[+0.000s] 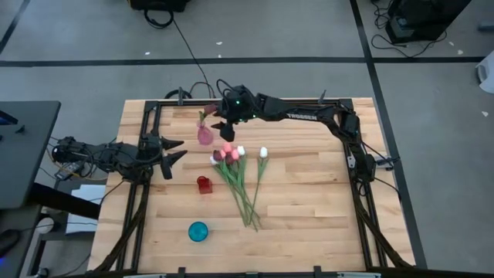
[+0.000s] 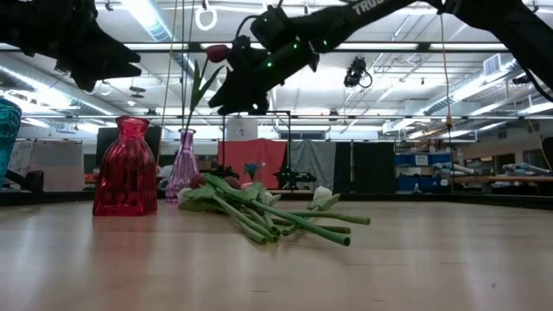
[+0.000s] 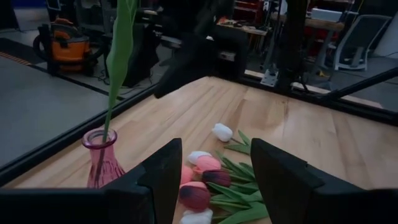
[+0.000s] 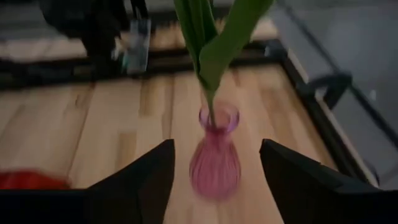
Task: Sort flowers into vase by color
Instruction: Put the right red flower into the pink vase
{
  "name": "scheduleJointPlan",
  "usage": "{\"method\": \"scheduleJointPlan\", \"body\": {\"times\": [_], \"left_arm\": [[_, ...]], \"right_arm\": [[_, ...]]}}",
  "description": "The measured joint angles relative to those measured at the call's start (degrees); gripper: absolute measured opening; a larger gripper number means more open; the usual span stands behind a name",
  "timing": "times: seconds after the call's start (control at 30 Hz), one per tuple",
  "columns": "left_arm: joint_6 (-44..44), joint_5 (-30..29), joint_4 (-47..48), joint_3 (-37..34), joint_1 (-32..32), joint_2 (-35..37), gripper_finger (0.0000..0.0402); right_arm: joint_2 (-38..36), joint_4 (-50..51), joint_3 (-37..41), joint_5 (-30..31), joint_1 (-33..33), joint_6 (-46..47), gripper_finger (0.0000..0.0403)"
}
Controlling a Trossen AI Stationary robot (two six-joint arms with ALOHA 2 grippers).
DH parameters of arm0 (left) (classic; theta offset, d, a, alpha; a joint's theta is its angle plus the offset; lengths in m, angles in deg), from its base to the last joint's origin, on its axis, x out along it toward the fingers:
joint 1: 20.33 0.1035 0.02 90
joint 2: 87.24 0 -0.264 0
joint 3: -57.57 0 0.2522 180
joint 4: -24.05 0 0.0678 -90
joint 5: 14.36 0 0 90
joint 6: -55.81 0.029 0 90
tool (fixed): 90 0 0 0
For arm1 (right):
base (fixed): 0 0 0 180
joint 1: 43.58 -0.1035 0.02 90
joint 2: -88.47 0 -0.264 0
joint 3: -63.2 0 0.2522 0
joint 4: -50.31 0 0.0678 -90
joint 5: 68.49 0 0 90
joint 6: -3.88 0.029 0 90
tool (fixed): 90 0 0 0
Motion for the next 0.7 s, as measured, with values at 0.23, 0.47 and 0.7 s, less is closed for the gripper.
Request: {"method": "scheduleJointPlan", "body": {"times": [0.23,0.47,0.7], "left_arm": [[-2.19,2.15,-0.16,0.00,-0.01,-0.01,0.0197],[-5.11,4.35,-0.11,0.00,0.00,-0.02,0.0197],[-8.29,7.47,-0.03,0.00,-0.01,-0.02,0.0197]], "right_arm": [[-1.85,17.66,-3.01,9.01,-3.65,-0.36,0.0268],[-9.13,21.49,-1.73,14.56,-7.61,5.37,0.0258],[-9.68,23.07,5.99,18.86,-15.45,17.21,0.0242]]}}
